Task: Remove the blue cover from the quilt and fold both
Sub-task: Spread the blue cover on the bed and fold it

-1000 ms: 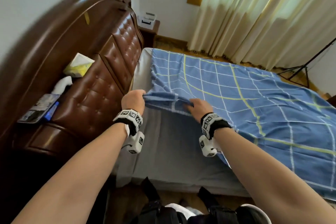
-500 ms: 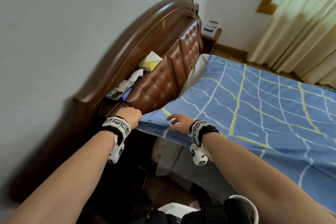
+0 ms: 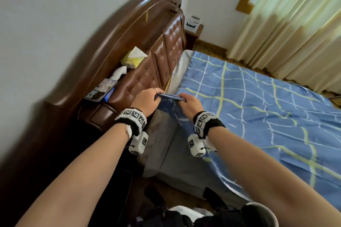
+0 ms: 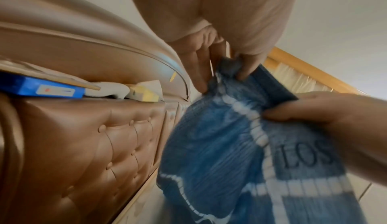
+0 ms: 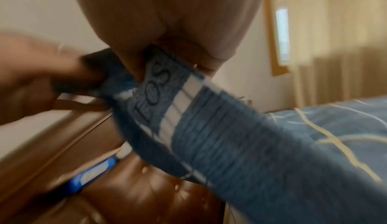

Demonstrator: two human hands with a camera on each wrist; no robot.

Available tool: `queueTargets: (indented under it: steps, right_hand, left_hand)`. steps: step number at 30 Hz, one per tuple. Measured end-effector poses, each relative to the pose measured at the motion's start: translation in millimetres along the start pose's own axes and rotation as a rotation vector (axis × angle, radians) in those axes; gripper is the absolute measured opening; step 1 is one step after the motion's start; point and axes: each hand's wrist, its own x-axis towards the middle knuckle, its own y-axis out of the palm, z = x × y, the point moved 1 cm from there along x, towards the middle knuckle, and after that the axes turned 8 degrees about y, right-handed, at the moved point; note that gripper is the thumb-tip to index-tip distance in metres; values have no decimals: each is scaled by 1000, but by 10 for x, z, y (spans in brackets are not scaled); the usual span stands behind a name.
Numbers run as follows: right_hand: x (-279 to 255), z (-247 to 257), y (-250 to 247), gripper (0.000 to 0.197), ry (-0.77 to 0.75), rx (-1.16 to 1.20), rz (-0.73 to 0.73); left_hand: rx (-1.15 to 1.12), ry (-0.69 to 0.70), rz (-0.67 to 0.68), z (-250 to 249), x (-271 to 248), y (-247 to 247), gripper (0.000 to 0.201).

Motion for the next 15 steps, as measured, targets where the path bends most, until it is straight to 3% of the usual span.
queueTargets:
  steps: [3,7,10,12,15]
  right_hand:
    - [-18,-308,-276,16,95,34,-73]
    - [-178,-658,-486,24,214,-26,54]
    - [-206,-862,-437,21,245,-126,170]
    - [-218,-910,-313,20,238,-125,204]
    - [-252,-785,-41,32,203,-138,236]
  left_hand:
    - [-12,-35,33,-134,169,257,25]
    - [-389,-111,14,-496,532,614,15]
    - [-606,-157,34,-662,755,769,22]
    - [-575,-128,50,-640,784,701,24]
    - [-311,-131,84,-336,643,427,24]
